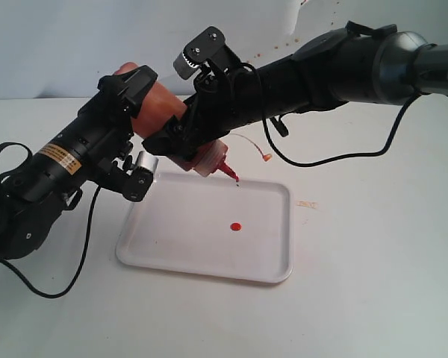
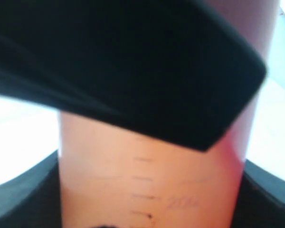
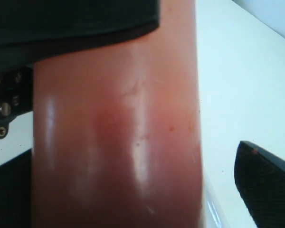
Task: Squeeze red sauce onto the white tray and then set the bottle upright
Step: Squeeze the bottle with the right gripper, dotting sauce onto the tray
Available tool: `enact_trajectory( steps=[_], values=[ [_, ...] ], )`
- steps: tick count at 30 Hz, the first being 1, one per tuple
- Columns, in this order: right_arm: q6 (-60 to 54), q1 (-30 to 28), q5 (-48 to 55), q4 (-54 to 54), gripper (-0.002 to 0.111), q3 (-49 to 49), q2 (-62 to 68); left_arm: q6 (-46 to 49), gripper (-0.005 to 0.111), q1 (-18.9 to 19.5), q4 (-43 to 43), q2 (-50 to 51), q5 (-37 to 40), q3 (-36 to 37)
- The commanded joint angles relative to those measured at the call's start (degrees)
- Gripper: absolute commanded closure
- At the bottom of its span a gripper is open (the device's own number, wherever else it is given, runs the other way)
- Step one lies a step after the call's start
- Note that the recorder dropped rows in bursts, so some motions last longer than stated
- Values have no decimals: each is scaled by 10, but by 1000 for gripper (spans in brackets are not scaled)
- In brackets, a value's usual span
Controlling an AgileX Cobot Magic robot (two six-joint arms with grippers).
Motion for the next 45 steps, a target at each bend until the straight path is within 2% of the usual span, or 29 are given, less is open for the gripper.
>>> enact_trajectory(
  steps=[1, 9, 23, 26, 32, 37, 38, 45],
  values=[
    [1, -2, -9, 10, 16, -5, -1, 4, 107, -4, -15, -10, -29, -3],
    [1, -2, -23, 10, 16, -5, -1, 54, 107, -4, -18, -10, -29, -3],
    [-1, -2, -57, 7, 18, -5, -1, 54, 107, -4, -15, -10, -29, -3],
    [-1, -2, -57, 7, 28, -5, -1, 54, 107, -4, -15, -10, -29, -3],
    [-1, -2, -56, 7, 62, -5, -1, 54, 107, -4, -15, -10, -29, -3],
    [-1, -2, -55, -15, 104, -5, -1, 54, 107, -4, -14, -10, -29, -3],
    [-1, -2, -54, -25, 108, -5, -1, 54, 107, -4, -14, -10, -29, -3],
    [1, -2, -54, -29, 108, -5, -1, 54, 107, -4, -14, -10, -29, -3]
  ],
)
